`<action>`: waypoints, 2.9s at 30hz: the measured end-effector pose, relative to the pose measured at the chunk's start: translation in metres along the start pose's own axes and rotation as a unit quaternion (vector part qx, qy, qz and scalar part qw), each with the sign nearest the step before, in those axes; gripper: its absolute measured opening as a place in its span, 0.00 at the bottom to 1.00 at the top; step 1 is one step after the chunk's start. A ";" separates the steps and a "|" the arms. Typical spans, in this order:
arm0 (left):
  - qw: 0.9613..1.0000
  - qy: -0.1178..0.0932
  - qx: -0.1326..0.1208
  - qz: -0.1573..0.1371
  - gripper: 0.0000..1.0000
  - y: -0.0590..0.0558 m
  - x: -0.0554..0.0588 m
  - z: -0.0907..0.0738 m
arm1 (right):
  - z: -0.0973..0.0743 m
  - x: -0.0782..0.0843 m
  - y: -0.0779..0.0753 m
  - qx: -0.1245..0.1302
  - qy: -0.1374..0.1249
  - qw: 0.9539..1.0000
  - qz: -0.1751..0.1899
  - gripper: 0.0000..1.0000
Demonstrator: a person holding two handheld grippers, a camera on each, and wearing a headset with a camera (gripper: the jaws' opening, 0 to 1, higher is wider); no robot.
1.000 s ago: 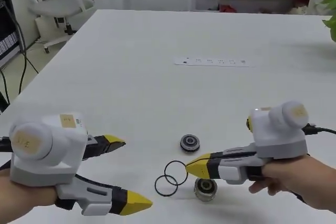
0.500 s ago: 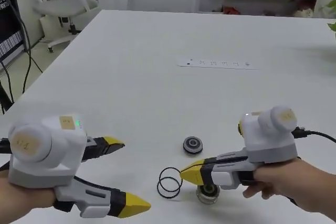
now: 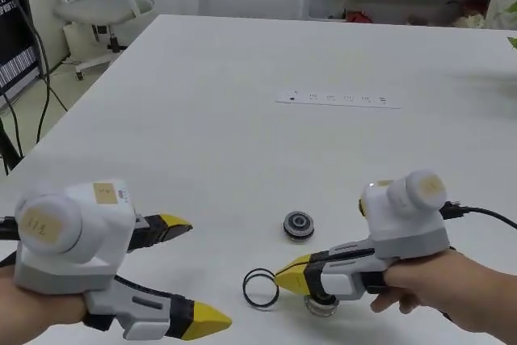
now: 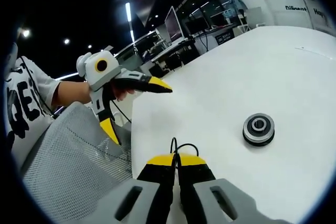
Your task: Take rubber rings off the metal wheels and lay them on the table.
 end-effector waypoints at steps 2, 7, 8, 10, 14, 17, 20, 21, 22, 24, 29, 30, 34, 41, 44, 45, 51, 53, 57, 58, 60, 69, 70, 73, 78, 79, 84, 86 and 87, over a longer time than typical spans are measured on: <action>1.000 0.000 0.000 -0.001 0.82 0.000 0.000 0.000 | 0.000 0.000 0.000 0.000 0.002 1.000 -0.002 0.00; 1.000 0.001 0.000 -0.001 0.82 0.000 0.001 0.000 | 0.001 0.000 -0.001 0.002 0.001 1.000 -0.003 0.00; 1.000 0.001 -0.001 -0.001 0.82 0.000 0.001 0.000 | 0.001 0.001 -0.002 0.004 0.001 1.000 -0.005 0.00; 1.000 0.002 -0.001 -0.001 0.82 0.000 0.001 0.000 | 0.001 0.001 -0.003 0.005 0.003 1.000 -0.009 0.00; 1.000 0.002 -0.001 -0.002 0.82 -0.001 0.002 0.000 | 0.002 0.001 -0.003 0.005 0.006 1.000 -0.011 0.00; 1.000 0.003 -0.001 -0.003 0.82 -0.001 0.003 -0.001 | 0.004 0.002 -0.004 0.006 0.008 1.000 -0.014 0.00; 1.000 0.004 -0.002 -0.004 0.81 0.000 0.004 -0.002 | 0.005 0.003 -0.004 0.007 0.013 1.000 -0.021 0.00; 1.000 0.005 -0.002 -0.004 0.81 0.000 0.004 -0.002 | 0.005 0.003 -0.004 0.007 0.014 1.000 -0.022 0.00; 1.000 0.005 -0.002 -0.004 0.81 0.000 0.004 -0.002 | 0.005 0.003 -0.004 0.007 0.014 1.000 -0.022 0.00; 1.000 0.006 -0.002 -0.004 0.81 0.000 0.004 -0.002 | 0.005 0.003 -0.005 0.009 0.014 1.000 -0.023 0.00; 1.000 0.006 -0.001 -0.005 0.81 0.000 0.004 -0.001 | 0.005 0.003 -0.006 0.011 0.018 0.999 -0.026 0.01; 1.000 0.006 -0.001 -0.005 0.81 0.000 0.004 0.000 | 0.005 0.004 -0.006 0.012 0.019 0.999 -0.026 0.01; 1.000 0.006 0.000 -0.004 0.81 0.000 0.004 0.000 | 0.005 0.005 -0.007 0.013 0.022 0.999 -0.030 0.04; 1.000 0.008 0.000 -0.004 0.81 0.000 0.005 0.000 | 0.005 0.006 -0.007 0.014 0.027 0.999 -0.039 0.07; 1.000 0.009 0.001 -0.004 0.81 0.000 0.005 0.000 | 0.004 0.006 -0.007 0.016 0.028 0.999 -0.042 0.08; 1.000 0.009 0.001 -0.004 0.81 0.000 0.005 0.000 | 0.004 0.006 -0.008 0.016 0.028 0.999 -0.042 0.08; 1.000 0.011 0.002 -0.004 0.81 0.000 0.005 0.001 | 0.003 0.005 -0.008 0.018 0.026 0.998 -0.045 0.10; 1.000 0.010 0.002 -0.003 0.81 0.000 0.004 0.001 | 0.002 0.004 -0.009 0.018 0.022 0.999 -0.045 0.10; 1.000 0.011 0.003 -0.002 0.81 0.000 0.003 0.002 | 0.000 0.000 -0.008 0.018 0.016 0.999 -0.046 0.11; 1.000 0.011 0.003 -0.002 0.81 0.001 0.003 0.002 | 0.000 -0.001 -0.007 0.018 0.014 0.999 -0.046 0.11; 1.000 0.010 0.004 -0.001 0.81 0.001 0.001 0.003 | -0.001 -0.004 -0.007 0.018 0.009 0.999 -0.047 0.12; 1.000 0.005 -0.001 0.005 0.81 0.006 -0.005 0.003 | -0.007 -0.016 -0.005 0.021 -0.013 0.998 -0.051 0.13; 1.000 0.004 -0.001 0.005 0.81 0.007 -0.007 0.003 | -0.007 -0.017 -0.005 0.022 -0.015 0.998 -0.051 0.14; 1.000 0.001 -0.003 0.007 0.81 0.008 -0.010 0.004 | -0.010 -0.022 -0.005 0.024 -0.024 0.998 -0.054 0.15; 1.000 -0.002 -0.005 0.010 0.80 0.012 -0.014 0.005 | -0.015 -0.028 -0.006 0.029 -0.036 0.997 -0.059 0.16; 1.000 -0.003 -0.005 0.011 0.80 0.013 -0.016 0.006 | -0.016 -0.029 -0.006 0.030 -0.038 0.997 -0.059 0.16; 1.000 -0.008 -0.007 0.014 0.80 0.016 -0.022 0.008 | -0.021 -0.034 -0.007 0.034 -0.047 0.996 -0.063 0.16; 1.000 -0.010 -0.008 0.017 0.80 0.017 -0.024 0.009 | -0.023 -0.037 -0.008 0.037 -0.052 0.996 -0.064 0.17; 1.000 -0.011 -0.008 0.017 0.80 0.018 -0.025 0.009 | -0.023 -0.037 -0.008 0.038 -0.054 0.996 -0.065 0.17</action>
Point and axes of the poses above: the centre of the closed fingertips' face, and the gripper's own axes: z roughly forward along the fingers, y roughly to its left, x roughly out of its underside, the point moved 5 cm from there along -z, roughly backward along the fingers, and after that the axes turned 14 degrees about -y, right-handed, at the moved point
